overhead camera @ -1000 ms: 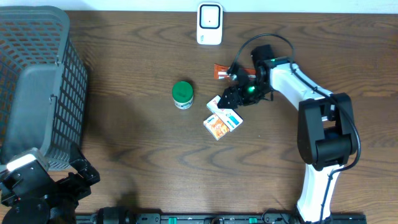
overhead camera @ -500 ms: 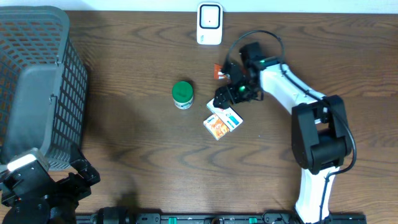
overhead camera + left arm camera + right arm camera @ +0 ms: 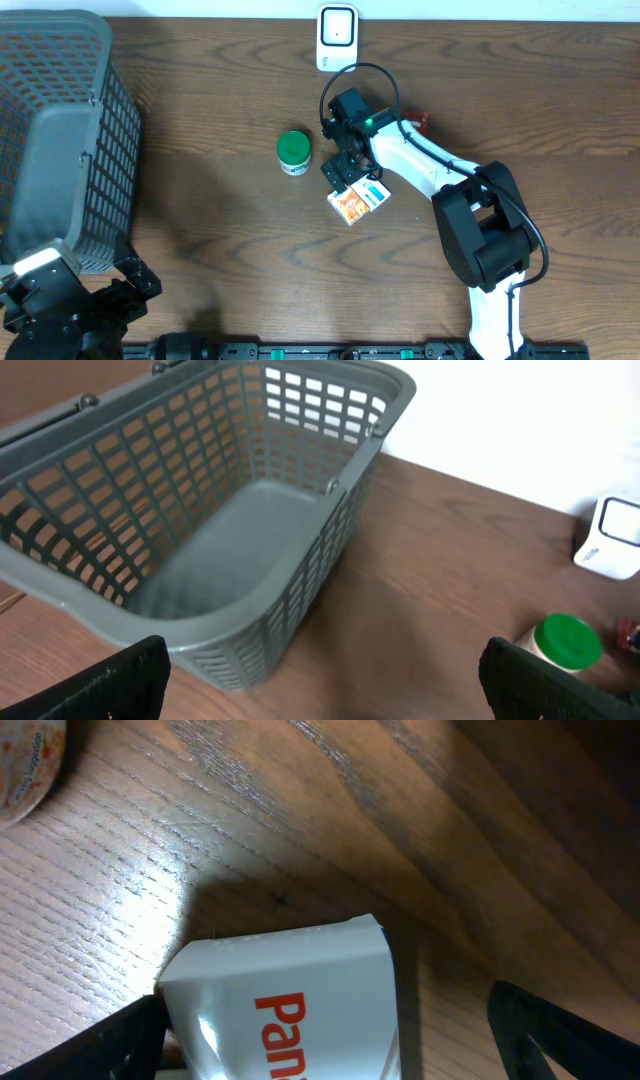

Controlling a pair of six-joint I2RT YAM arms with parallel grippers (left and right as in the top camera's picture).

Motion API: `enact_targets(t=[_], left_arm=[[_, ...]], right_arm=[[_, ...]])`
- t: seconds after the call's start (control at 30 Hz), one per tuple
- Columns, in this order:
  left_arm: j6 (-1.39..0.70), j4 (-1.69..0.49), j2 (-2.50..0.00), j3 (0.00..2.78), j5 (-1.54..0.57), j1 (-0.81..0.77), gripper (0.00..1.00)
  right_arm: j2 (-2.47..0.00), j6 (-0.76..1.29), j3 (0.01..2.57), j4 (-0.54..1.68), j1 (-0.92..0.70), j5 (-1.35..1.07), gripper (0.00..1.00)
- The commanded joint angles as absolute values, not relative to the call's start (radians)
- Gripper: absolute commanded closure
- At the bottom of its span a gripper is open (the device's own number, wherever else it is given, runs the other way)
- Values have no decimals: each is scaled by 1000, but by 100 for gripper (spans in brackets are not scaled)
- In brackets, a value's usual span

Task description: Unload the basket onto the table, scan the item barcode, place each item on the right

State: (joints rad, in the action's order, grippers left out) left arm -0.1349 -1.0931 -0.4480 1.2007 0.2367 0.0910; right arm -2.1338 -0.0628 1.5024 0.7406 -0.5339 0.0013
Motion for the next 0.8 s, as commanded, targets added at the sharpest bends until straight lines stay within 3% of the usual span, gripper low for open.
enact_targets(t=[0.0, 0.17, 0.2, 0.27, 0.37, 0.53, 0.77], left_arm=[[-143, -1099, -450, 1195, 228, 94, 0], [-143, -1099, -450, 1195, 228, 94, 0], [-143, -1099, -450, 1195, 228, 94, 0], [-143, -1099, -450, 1195, 228, 94, 0], [-143, -1099, -450, 1195, 228, 94, 0], [-143, -1099, -450, 1195, 228, 94, 0], [-143, -1099, -450, 1195, 228, 94, 0]], right_arm=[[-2151, -37, 1492, 754, -532, 73, 2], [-2152, -37, 1488, 797, -525, 70, 1], [-2152, -31, 1488, 802, -524, 70, 3], [-2152, -30, 1488, 817, -524, 59, 17], [-2152, -30, 1487, 823, -525, 34, 24], [-2152, -30, 1486, 822, -524, 35, 47], [-2152, -11, 1486, 784, -524, 1, 51]])
